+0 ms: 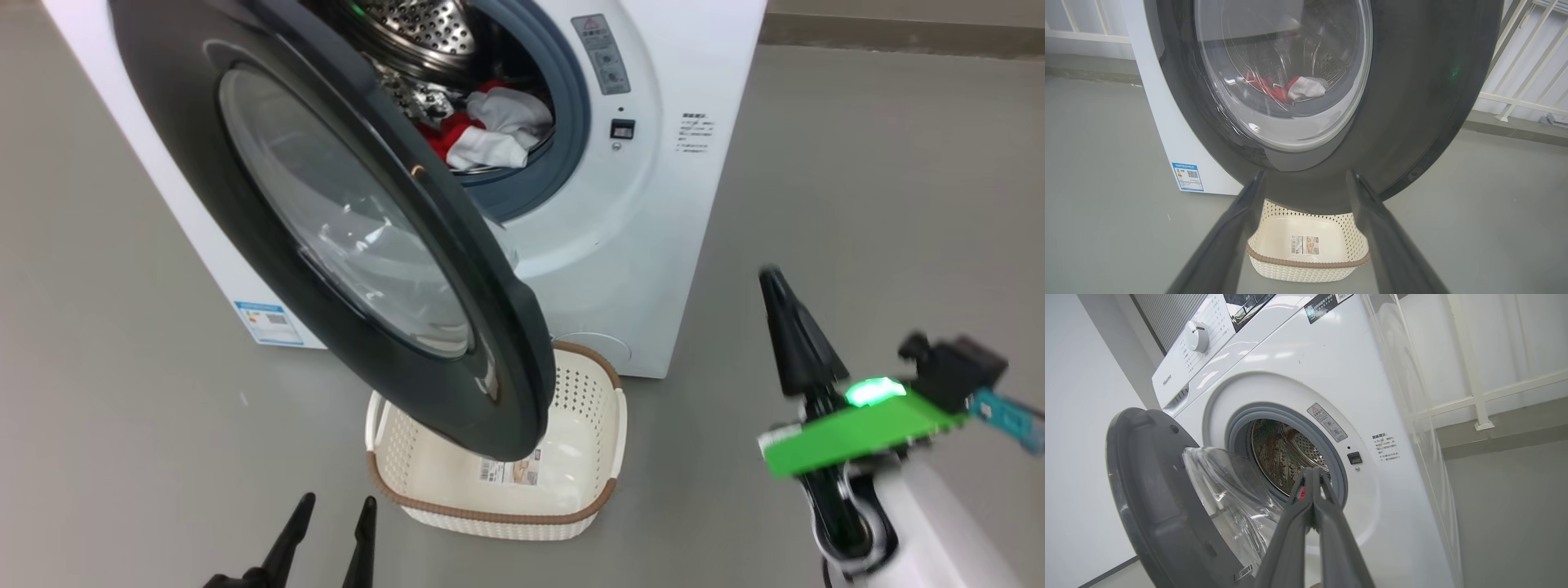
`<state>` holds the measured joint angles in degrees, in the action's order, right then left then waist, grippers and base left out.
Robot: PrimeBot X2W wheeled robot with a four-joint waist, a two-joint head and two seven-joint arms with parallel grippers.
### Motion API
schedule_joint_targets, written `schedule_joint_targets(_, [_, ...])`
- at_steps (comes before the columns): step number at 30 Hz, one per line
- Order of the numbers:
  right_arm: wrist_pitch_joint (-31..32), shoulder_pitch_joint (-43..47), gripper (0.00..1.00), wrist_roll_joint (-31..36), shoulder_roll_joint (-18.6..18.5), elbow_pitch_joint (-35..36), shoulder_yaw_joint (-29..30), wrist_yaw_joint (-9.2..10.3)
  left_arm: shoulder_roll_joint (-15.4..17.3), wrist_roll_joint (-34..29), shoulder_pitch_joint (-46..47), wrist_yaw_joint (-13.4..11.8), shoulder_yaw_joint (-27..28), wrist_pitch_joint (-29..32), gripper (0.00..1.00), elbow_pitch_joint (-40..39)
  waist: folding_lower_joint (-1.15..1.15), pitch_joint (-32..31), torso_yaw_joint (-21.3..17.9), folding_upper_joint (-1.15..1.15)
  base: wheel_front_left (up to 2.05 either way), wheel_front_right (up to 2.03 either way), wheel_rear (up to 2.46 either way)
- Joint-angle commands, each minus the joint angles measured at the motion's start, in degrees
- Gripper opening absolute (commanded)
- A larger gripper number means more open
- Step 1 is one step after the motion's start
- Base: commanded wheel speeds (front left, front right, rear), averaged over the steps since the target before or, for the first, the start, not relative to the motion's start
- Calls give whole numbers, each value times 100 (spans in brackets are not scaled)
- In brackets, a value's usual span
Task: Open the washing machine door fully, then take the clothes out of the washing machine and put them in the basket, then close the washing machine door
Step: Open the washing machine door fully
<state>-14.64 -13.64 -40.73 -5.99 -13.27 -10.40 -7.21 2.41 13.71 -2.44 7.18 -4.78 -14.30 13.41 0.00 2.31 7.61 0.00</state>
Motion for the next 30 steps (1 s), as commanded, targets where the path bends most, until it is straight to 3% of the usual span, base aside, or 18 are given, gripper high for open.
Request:
schedule_joint_targets(1, [-36, -410, 0, -269, -41, 61, -240, -28, 47, 30, 152, 31, 145, -70, 100, -118, 0, 46, 63, 0, 0, 0, 0])
schedule_joint_targets(9, [131, -1430, 0, -1823, -341, -613, -1238, -28, 47, 89, 275, 31, 52, -70, 100, -95, 0, 141, 306, 0, 0, 0, 0])
schedule_joint_targets(18, [1460, -2181, 0, -3648, -704, -825, -2093, -28, 47, 161, 367, 31, -121, -70, 100, -56, 0, 274, 561, 0, 0, 0, 0])
schedule_joint_targets(30, [3459, -2550, 0, -5449, -888, -947, -2044, -28, 47, 236, 470, 31, -244, -70, 100, -9, 0, 396, 786, 0, 0, 0, 0])
